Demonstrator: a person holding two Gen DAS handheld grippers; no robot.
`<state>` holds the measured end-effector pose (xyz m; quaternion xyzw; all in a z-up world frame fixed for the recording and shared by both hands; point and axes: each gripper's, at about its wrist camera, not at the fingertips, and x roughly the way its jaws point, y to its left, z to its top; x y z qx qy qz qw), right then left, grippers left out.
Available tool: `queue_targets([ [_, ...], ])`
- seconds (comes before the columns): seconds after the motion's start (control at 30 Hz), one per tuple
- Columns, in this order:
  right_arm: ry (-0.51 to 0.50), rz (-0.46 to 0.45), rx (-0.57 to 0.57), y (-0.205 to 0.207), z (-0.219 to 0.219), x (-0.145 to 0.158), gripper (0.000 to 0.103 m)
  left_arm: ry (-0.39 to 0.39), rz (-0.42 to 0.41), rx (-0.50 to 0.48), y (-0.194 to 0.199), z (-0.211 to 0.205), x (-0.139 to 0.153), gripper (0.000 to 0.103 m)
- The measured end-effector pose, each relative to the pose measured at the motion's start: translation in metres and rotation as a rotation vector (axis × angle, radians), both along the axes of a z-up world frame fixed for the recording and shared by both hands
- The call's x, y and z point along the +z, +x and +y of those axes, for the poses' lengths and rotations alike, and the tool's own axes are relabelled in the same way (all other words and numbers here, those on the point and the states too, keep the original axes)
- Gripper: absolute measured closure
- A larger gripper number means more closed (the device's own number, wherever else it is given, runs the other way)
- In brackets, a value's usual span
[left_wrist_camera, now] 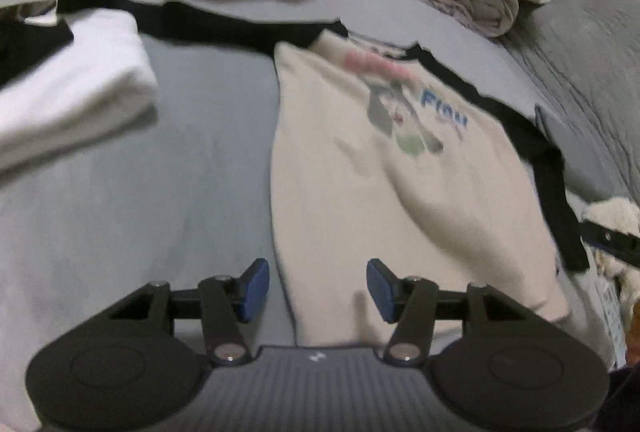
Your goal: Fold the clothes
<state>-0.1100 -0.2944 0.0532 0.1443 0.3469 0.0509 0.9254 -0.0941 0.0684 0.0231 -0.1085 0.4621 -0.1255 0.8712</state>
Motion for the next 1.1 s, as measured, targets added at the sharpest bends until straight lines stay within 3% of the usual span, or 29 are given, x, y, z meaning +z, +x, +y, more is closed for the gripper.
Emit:
queue_targets([
  [0.07,0.066,0.048,-0.068,-0.017,-0.004,-0.012,0.043,0.044,-0.013,-0.006,-0.007,-0.008,-0.005,0.051],
  [0.13,0.054,0.054,-0.131,-0.029,-0.003,-0.008,0.043,0.076,-0.033,-0.023,-0.013,-0.012,-0.003,0.052],
  [0.2,0.065,0.028,-0.113,-0.041,0.000,-0.005,0.043,0.037,-0.039,-0.002,-0.019,-0.004,0.004,0.053],
  [0.43,0.127,0.090,-0.094,-0.065,0.005,-0.035,0.043,-0.117,-0.023,0.035,-0.028,0.017,0.000,0.052],
  [0.57,0.346,0.064,-0.149,-0.065,-0.016,-0.048,0.042,-0.183,-0.014,0.037,-0.027,0.015,-0.003,0.054],
  [0.6,0.378,0.065,-0.163,-0.064,-0.019,-0.049,0.045,-0.166,-0.009,0.045,-0.026,0.011,-0.006,0.074],
  [0.63,0.410,0.067,-0.177,-0.063,-0.022,-0.051,0.057,-0.140,-0.015,0.061,-0.026,0.009,-0.007,0.088],
  [0.67,0.414,0.078,-0.184,-0.061,-0.022,-0.053,0.066,-0.114,-0.021,0.078,-0.026,0.006,-0.008,0.096],
  [0.7,0.389,0.091,-0.180,-0.058,-0.016,-0.055,0.078,-0.095,-0.028,0.094,-0.026,0.004,-0.008,0.096],
  [0.77,0.319,0.087,-0.168,-0.055,-0.008,-0.054,0.087,-0.130,-0.046,0.118,-0.028,0.013,0.000,0.097],
  [0.87,0.274,0.033,-0.183,-0.059,-0.011,-0.041,0.089,-0.171,-0.093,0.146,-0.038,0.033,0.025,0.097],
  [1.0,0.271,-0.100,-0.174,-0.078,-0.022,0.001,0.091,-0.229,-0.169,0.153,-0.067,0.065,0.065,0.097],
  [1.1,0.249,-0.131,-0.154,-0.093,-0.027,0.025,0.091,-0.205,-0.169,0.149,-0.081,0.071,0.062,0.097],
])
